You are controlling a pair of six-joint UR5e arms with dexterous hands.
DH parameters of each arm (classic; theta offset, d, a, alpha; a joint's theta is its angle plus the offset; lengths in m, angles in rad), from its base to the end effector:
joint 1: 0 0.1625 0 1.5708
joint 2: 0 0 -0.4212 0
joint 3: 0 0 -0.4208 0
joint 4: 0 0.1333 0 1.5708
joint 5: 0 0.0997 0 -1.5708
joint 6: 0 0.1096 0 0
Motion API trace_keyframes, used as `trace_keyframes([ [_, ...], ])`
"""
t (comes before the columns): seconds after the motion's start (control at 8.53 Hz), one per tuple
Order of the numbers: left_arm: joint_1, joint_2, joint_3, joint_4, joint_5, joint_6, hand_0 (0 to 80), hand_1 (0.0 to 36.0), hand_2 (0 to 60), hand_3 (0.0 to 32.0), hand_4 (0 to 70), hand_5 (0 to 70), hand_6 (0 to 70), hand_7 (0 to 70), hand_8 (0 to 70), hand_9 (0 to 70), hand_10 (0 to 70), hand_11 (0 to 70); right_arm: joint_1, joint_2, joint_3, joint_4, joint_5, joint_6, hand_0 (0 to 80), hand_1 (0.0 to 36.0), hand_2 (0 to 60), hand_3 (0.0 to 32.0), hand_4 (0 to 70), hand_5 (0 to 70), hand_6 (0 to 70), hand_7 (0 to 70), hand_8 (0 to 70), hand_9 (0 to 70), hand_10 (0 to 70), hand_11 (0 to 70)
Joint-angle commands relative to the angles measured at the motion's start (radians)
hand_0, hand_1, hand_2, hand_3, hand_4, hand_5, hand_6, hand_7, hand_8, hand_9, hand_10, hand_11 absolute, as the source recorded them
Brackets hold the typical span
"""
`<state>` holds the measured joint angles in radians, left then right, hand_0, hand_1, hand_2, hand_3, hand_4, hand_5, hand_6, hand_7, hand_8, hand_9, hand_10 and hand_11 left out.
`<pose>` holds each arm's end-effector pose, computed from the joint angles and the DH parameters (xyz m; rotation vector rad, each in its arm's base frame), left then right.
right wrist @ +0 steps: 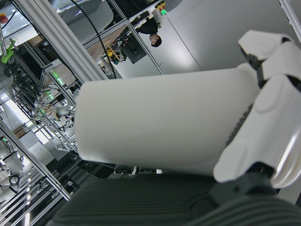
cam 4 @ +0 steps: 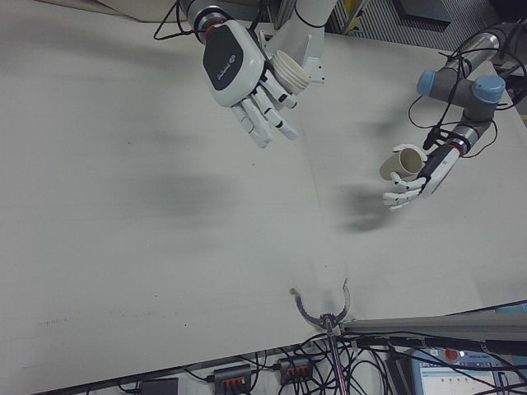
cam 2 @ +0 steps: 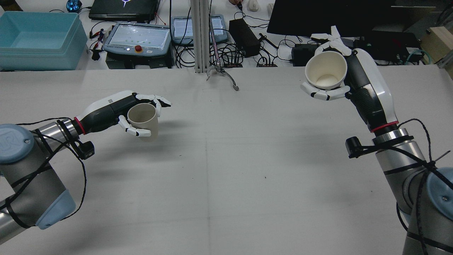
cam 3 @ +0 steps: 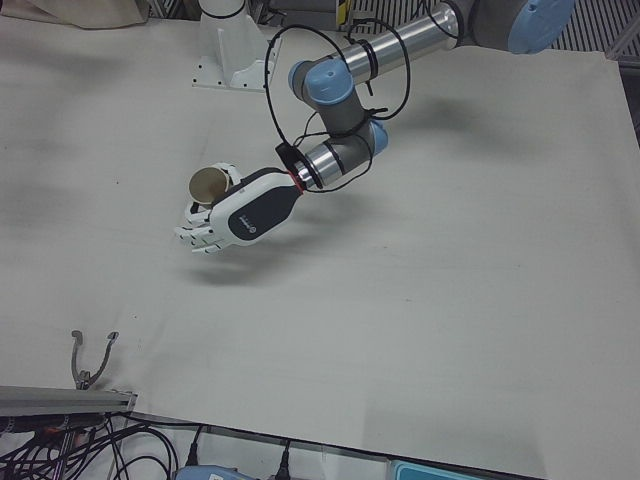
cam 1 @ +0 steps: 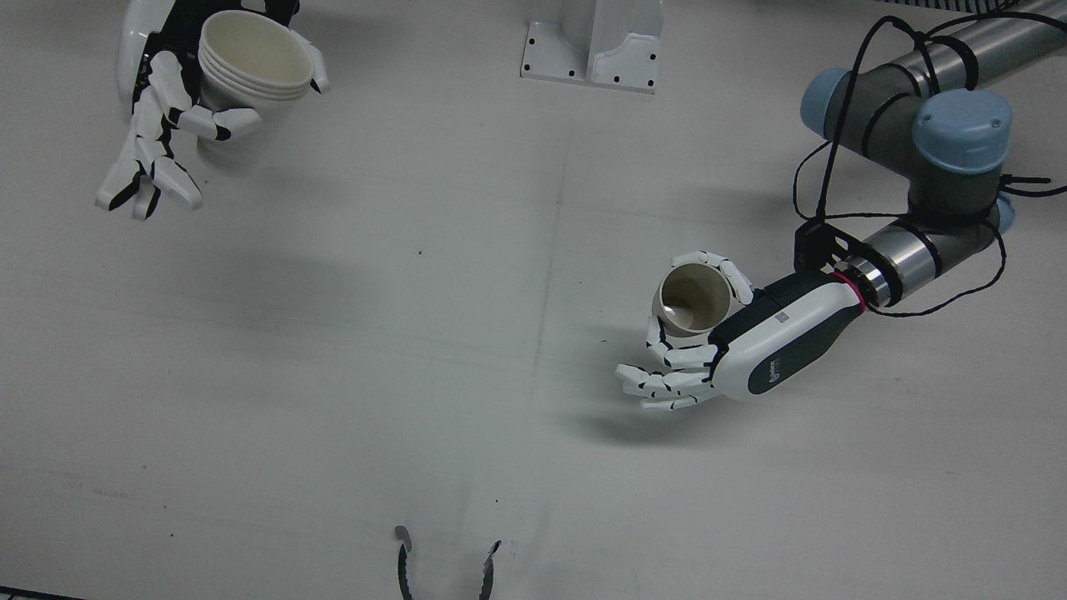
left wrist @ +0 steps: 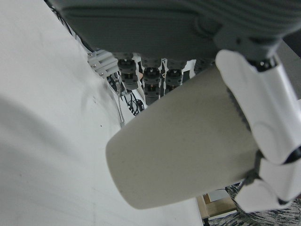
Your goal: Pour water
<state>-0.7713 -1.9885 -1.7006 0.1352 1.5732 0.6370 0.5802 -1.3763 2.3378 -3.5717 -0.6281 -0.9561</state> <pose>0.3880 -0.5628 0.3759 -0.1767 2.1491 -1.0603 -0.2365 -0.4204 0.2840 0.6115 -2.2399 1.6567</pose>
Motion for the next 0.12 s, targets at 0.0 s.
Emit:
trace_keyframes([
  [0.0, -0.072, 0.123, -0.036, -0.035, -0.004, -0.033, 44.0, 19.3, 60.0, 0.0, 70.0, 63.6, 19.2, 25.3, 20.0, 17.0, 9.4, 13.3, 0.072, -0.046, -0.151, 0.001, -0.005, 0.439, 45.1, 34.8, 60.0, 0.0, 23.5, 70.0, 12.0, 25.1, 1.4, 3.6, 6.2, 10.7],
])
